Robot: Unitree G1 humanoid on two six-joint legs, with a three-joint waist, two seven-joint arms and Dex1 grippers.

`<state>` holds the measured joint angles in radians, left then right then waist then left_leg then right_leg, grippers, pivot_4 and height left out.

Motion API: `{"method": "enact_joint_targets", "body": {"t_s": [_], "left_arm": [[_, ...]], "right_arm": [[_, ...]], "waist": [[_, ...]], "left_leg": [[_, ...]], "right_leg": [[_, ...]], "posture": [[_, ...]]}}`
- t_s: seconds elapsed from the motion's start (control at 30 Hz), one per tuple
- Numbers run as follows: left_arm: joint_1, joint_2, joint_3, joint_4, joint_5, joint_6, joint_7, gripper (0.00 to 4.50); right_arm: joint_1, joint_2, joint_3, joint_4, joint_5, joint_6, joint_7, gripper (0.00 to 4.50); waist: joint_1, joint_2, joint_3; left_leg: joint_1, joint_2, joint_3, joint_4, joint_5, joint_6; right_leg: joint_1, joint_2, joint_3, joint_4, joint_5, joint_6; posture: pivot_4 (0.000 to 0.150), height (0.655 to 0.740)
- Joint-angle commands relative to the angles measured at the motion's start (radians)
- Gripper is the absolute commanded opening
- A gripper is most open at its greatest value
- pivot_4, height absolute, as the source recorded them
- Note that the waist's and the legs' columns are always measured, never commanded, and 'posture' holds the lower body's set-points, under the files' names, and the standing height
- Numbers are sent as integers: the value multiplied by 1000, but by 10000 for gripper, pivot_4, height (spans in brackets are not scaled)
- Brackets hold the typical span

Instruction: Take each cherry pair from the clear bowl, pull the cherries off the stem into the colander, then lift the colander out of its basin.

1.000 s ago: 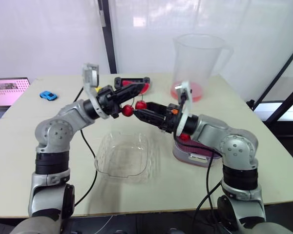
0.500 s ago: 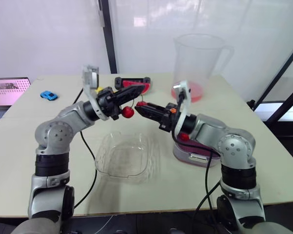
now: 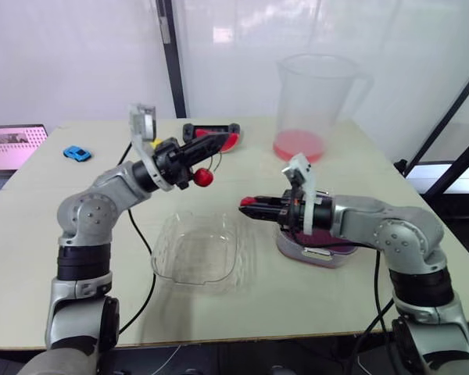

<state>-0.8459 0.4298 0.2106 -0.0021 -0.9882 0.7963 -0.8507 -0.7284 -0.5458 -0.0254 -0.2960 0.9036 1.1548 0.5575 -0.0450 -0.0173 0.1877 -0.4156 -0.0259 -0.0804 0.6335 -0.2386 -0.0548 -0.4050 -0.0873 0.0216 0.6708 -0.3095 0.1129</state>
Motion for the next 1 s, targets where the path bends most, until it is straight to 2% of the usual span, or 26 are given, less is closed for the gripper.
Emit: {"method": "enact_joint_targets", "body": {"t_s": [0.03,0.1,0.23,0.4,0.77,0.83,0.87,1.0], "left_arm": [[-3,2,18,-34,-3,-22,2,0],[5,1,19,-39,-3,-24,5,0],[26,6,28,-47,-1,-29,13,0],[56,11,30,-64,2,-38,17,0],[95,16,22,-110,9,-42,37,0],[99,15,22,-119,6,-41,43,0],[100,15,23,-121,5,-41,46,0],[98,12,23,-122,2,-40,52,0]], "right_arm": [[-27,-55,-60,-20,28,9,35,5854],[-27,-120,-69,-19,6,-6,74,5854],[-27,-333,-49,30,-117,-107,206,5854],[7,-534,91,92,-316,-270,385,5854],[42,-530,247,195,-549,-407,472,5854],[50,-525,261,218,-590,-430,471,15768],[51,-523,263,225,-603,-437,475,17955],[35,-519,246,242,-627,-449,490,37963]], "waist": [[1,0,0],[5,0,0],[11,0,0],[5,0,0],[10,0,0],[10,0,0],[10,0,0],[10,0,0]], "left_leg": [[0,0,0,0,0,0],[0,0,0,0,0,0],[-2,-1,0,2,-1,1],[-2,0,2,3,-2,3],[-3,0,2,5,-1,2],[-4,0,1,7,-1,2],[-5,0,1,9,-1,2],[-6,0,1,11,-1,2]], "right_leg": [[0,0,0,0,0,0],[0,-1,0,-1,0,0],[1,-1,-1,-3,0,0],[1,0,-1,-3,0,0],[1,0,0,-4,0,0],[1,0,0,-3,0,0],[1,0,0,-3,0,0],[1,0,0,-3,0,0]], "posture": [[1500,7400],[1500,7400],[1500,7400],[1500,7400],[1500,7400],[1500,7400],[1500,7400],[1500,7400]]}}
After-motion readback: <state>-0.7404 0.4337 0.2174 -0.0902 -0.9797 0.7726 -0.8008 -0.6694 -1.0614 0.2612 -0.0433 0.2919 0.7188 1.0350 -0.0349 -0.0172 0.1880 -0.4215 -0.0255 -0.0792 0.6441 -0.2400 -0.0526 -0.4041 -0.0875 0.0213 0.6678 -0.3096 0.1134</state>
